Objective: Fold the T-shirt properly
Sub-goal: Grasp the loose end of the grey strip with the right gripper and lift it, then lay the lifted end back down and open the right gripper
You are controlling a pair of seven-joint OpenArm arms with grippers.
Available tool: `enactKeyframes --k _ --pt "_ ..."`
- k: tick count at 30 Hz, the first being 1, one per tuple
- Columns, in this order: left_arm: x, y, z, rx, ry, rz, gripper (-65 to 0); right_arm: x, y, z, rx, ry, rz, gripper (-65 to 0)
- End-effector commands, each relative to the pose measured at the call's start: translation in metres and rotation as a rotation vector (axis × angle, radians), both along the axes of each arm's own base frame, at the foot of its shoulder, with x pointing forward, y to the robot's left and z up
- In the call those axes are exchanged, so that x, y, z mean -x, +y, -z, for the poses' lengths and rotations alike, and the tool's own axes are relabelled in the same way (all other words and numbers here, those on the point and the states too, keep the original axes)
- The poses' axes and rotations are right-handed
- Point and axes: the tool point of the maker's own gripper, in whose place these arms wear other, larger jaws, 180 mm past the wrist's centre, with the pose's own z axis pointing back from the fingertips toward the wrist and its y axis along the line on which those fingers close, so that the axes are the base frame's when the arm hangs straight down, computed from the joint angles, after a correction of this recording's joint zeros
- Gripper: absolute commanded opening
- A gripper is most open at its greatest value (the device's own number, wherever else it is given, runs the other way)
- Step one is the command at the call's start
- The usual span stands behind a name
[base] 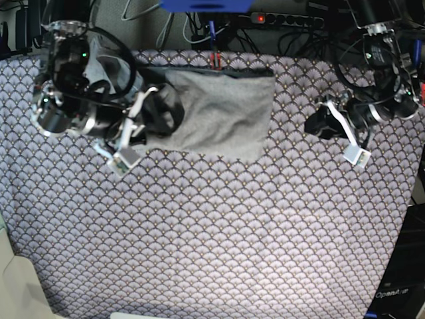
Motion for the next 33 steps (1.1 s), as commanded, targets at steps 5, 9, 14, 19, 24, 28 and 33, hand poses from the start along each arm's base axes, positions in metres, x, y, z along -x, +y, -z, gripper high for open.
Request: enactKeyframes --k 5,9,14,19,24,28,33 --pt "-0.008 0.001 -0.011 0.008 -0.046 0.005 -42.3 -0.016 -0.041 -0.016 0.061 -0.069 0.061 -64.0" --pt "-0.007 -0.001 -0.011 0.01 -0.045 0.007 -42.3 -0.022 -0.076 -0.021 0.125 -0.089 0.116 -64.0" --pt "-0.008 -0.001 -0.012 0.009 -0.047 0.01 -42.3 -0.028 -0.1 -0.032 0.17 -0.143 0.13 -64.0" --pt "-0.008 -0.001 -0.012 0.007 -0.047 0.01 -42.3 -0.032 -0.118 -0.036 0.209 -0.158 0.134 -64.0" --pt "0.0 -0.001 -0.007 0.006 -0.029 0.009 -42.3 -0.04 -0.146 -0.017 0.189 -0.102 0.195 -63.9" --pt "0.0 0.002 -0.005 0.002 -0.023 0.003 -42.3 -0.042 -0.158 -0.008 0.165 -0.078 0.232 -63.9" --pt "0.002 0.003 -0.003 0.001 -0.016 0.002 -42.3 -0.04 -0.162 -0.005 0.173 -0.066 0.234 -63.9"
